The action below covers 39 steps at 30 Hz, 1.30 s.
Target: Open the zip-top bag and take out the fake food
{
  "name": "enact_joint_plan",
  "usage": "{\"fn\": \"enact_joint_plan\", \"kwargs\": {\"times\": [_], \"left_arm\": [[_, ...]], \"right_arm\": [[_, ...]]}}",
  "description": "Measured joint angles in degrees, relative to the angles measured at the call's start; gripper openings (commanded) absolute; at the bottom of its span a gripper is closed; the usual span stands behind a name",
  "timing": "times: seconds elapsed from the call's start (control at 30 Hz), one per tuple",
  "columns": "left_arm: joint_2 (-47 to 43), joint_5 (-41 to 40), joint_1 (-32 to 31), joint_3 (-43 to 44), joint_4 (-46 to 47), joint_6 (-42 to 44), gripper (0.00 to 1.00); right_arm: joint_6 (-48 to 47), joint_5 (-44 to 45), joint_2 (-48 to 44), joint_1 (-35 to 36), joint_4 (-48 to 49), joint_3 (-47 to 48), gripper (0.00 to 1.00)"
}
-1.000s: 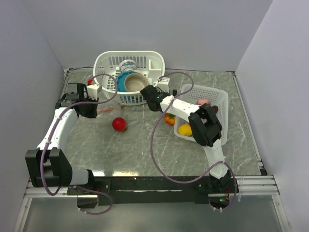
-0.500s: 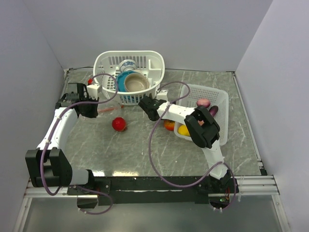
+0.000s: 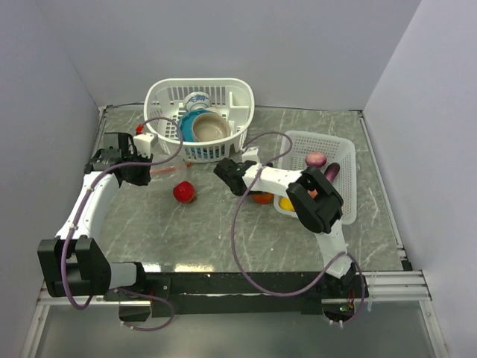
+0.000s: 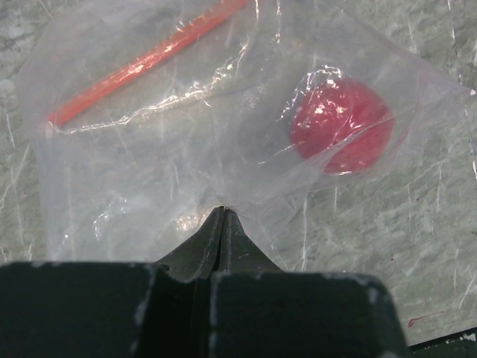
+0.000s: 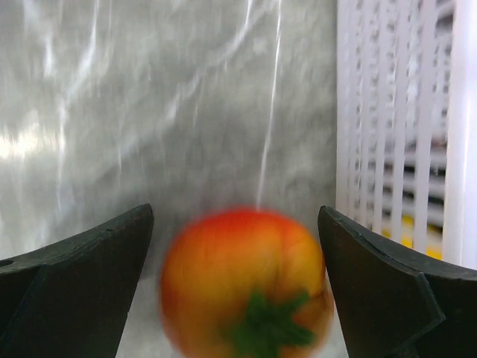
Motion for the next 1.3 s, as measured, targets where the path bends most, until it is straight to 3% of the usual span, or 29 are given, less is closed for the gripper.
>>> {"fn": "enact_joint_plan", "kwargs": {"times": [0.17, 0.47, 0.6, 0.63, 0.73, 0.9, 1.13, 1.3], "left_arm": [[0.0, 0.2, 0.0, -0.5, 0.2, 0.0, 0.01], [-1.1, 0.3, 0.0, -1.0, 0.2, 0.0, 0.01], [-1.5, 0.3, 0.0, -1.3, 0.2, 0.2, 0.01], [-1.5, 0.3, 0.0, -1.3, 0.2, 0.2, 0.01], [-1.5, 0.2, 0.0, -1.4, 0.2, 0.2, 0.01], [-1.5, 0.1, 0.0, -1.6, 0.2, 0.5, 0.01], [-1.5, 0.1, 0.0, -1.8, 0.2, 0.5, 0.01], [-1.2, 1.0, 0.0, -1.8, 0.2, 0.4, 0.01]], "right_arm": [[0.8, -3.6, -4.5, 2.6, 0.0, -5.1, 1.00], [1.2, -5.2, -4.9, 3.1, 2.3, -6.1, 0.98], [0.6, -5.3, -4.5, 3.1, 3.0, -5.5, 0.78], [0.3, -5.2, -4.3, 3.1, 3.2, -5.3, 0.68], [-0.3, -5.3, -4.1, 3.1, 4.1, -5.0, 0.50], [-0.9, -5.5, -4.1, 3.2, 5.2, -5.0, 0.26], [-3.9, -1.9, -6.4, 3.3, 5.8, -2.6, 0.29], [-2.6, 0.7, -16.7, -4.6, 4.3, -2.2, 0.29]]}}
